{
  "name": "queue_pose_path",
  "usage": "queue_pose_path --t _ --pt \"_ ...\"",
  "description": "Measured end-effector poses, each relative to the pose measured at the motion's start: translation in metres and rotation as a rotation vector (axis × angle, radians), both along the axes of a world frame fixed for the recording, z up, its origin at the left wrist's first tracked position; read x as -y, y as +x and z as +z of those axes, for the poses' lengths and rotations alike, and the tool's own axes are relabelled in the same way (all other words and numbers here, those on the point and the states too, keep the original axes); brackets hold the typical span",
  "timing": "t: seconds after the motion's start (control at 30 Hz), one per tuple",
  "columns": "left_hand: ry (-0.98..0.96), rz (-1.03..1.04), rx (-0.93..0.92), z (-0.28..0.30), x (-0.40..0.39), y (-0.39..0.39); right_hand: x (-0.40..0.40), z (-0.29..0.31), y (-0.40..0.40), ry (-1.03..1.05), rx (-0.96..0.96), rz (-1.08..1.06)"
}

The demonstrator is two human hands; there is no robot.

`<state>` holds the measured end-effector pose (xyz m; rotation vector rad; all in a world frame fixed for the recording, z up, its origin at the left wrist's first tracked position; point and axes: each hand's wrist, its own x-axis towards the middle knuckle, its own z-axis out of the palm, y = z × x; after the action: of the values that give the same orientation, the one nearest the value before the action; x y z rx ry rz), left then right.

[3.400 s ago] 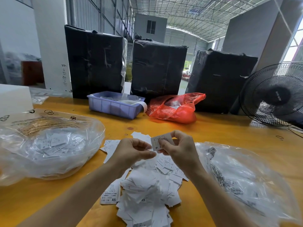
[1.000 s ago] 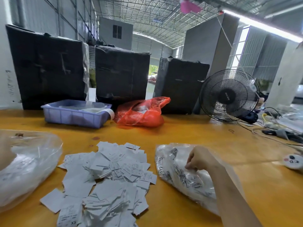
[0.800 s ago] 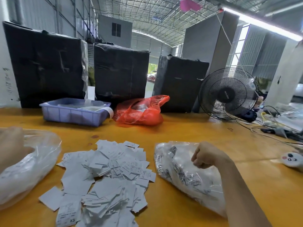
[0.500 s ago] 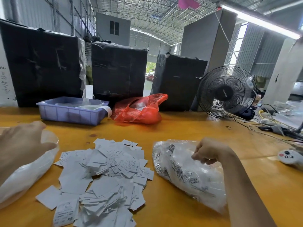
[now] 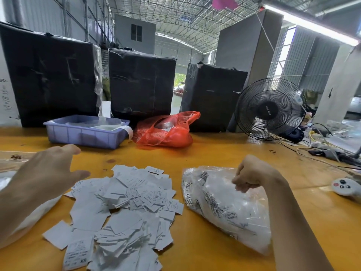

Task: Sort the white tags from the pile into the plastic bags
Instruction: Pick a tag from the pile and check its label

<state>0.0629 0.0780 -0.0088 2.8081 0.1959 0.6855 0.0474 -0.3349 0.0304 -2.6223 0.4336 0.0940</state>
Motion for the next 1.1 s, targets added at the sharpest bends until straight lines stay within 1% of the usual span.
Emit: queue_pose_path --t 0.07,0.13,0.23,0.27,0.3,0.33,0.37,0.43,0.5,0.53,0.6,0.67,0.8,0.87,0.9,0.97,1.0,1.07,1.1 --pt "0.013 -0.027 0.036 0.004 0.007 -0.005 0.003 0.008 -0.001 -0.087 0.098 -0.061" --pt "0.023 -0.074 0.069 0.007 0.017 -0.011 0.000 0.017 -0.003 -0.128 0.159 -0.081" --pt "-0.006 -0.204 0.102 0.011 0.035 -0.023 -0.012 0.025 -0.009 -0.125 0.190 -0.005" --pt "-0.019 -0.266 0.115 0.012 0.042 -0.028 -0.018 0.028 -0.012 -0.075 0.231 0.043" --pt "-0.034 -0.342 0.138 0.014 0.048 -0.034 -0.026 0.031 -0.015 0.030 0.275 0.104" --pt "-0.068 -0.424 0.162 0.017 0.055 -0.039 -0.036 0.034 -0.020 0.178 0.303 0.179" --pt "-0.134 -0.514 0.166 0.020 0.063 -0.045 -0.045 0.037 -0.024 0.344 0.303 0.269" --pt "-0.384 -0.676 0.088 0.025 0.079 -0.057 -0.065 0.039 -0.029 0.593 0.233 0.475" --pt "-0.671 -0.784 -0.048 0.025 0.090 -0.064 -0.084 0.033 -0.029 0.695 0.154 0.635" --pt "-0.762 -0.817 -0.117 0.023 0.093 -0.065 -0.094 0.028 -0.027 0.709 0.130 0.682" --pt "-0.846 -0.852 -0.241 0.019 0.095 -0.066 -0.112 0.018 -0.024 0.724 0.106 0.730" --pt "-0.895 -0.845 -0.320 0.015 0.097 -0.064 -0.126 0.008 -0.022 0.757 0.095 0.742" --pt "-0.987 -0.686 -0.317 0.004 0.094 -0.056 -0.146 -0.011 -0.017 0.786 0.136 0.696" --pt "-1.031 -0.578 -0.273 0.000 0.087 -0.049 -0.150 -0.021 -0.012 0.760 0.220 0.619" --pt "-1.037 -0.523 -0.227 -0.002 0.081 -0.045 -0.150 -0.026 -0.008 0.699 0.288 0.567" --pt "-0.999 -0.435 -0.129 -0.004 0.070 -0.038 -0.146 -0.041 0.002 0.475 0.423 0.471" --pt "-0.974 -0.404 -0.098 -0.006 0.065 -0.035 -0.143 -0.049 0.007 0.357 0.455 0.443" --pt "-0.970 -0.375 -0.074 -0.009 0.060 -0.031 -0.142 -0.067 0.017 0.172 0.456 0.429" --pt "-0.988 -0.373 -0.071 -0.012 0.059 -0.029 -0.143 -0.077 0.021 0.116 0.435 0.430"
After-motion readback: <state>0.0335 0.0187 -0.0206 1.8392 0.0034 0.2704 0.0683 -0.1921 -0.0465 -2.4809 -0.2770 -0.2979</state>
